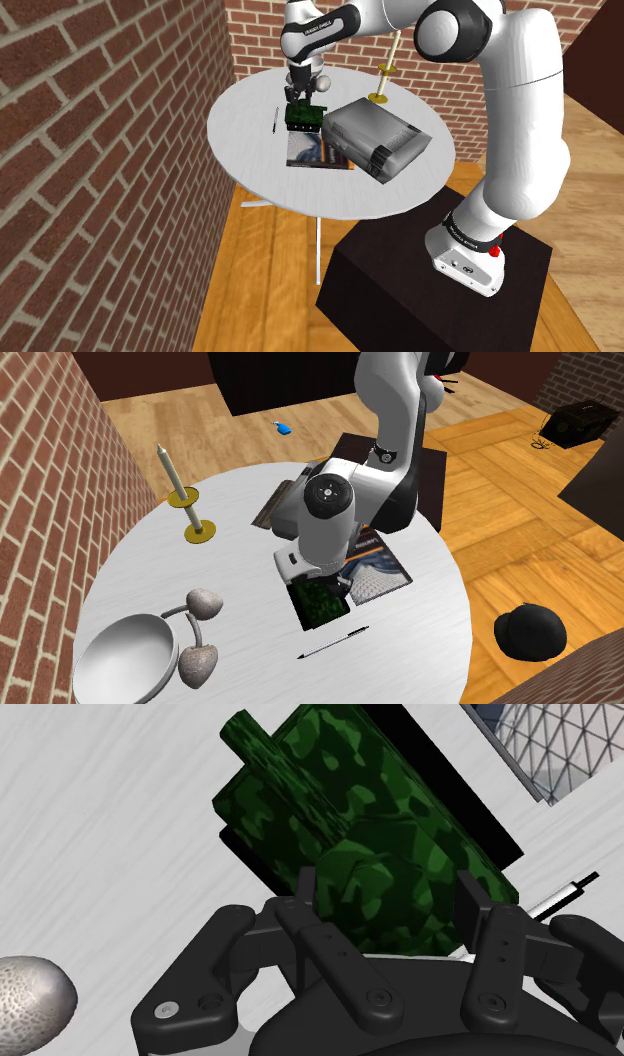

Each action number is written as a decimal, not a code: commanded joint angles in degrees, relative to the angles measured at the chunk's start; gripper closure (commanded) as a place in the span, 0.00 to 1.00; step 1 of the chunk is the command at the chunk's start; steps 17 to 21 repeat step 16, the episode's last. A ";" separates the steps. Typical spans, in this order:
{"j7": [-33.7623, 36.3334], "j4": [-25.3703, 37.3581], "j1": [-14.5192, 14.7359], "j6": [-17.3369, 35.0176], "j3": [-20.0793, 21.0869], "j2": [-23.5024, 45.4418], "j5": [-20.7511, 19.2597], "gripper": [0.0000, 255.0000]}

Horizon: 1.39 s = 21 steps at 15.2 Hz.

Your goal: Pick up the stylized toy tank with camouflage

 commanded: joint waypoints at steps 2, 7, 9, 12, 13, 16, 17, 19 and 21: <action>-0.06 0.47 0.00 -1.41 0.00 -0.96 0.03 1.00; -0.22 2.00 0.01 -4.42 0.02 -2.44 0.09 1.00; -0.28 2.72 0.01 -5.67 0.02 -2.96 0.11 1.00; -0.38 3.93 0.02 -7.58 0.03 -3.67 0.14 1.00; -0.42 4.37 0.02 -8.23 0.03 -3.88 0.15 1.00; -0.45 4.90 0.03 -8.98 0.03 -4.11 0.16 1.00; -0.45 4.90 0.03 -8.98 0.03 -4.11 0.16 1.00; -0.45 4.90 0.03 -8.98 0.03 -4.11 0.16 1.00; -0.45 4.90 0.03 -8.98 0.03 -4.11 0.16 1.00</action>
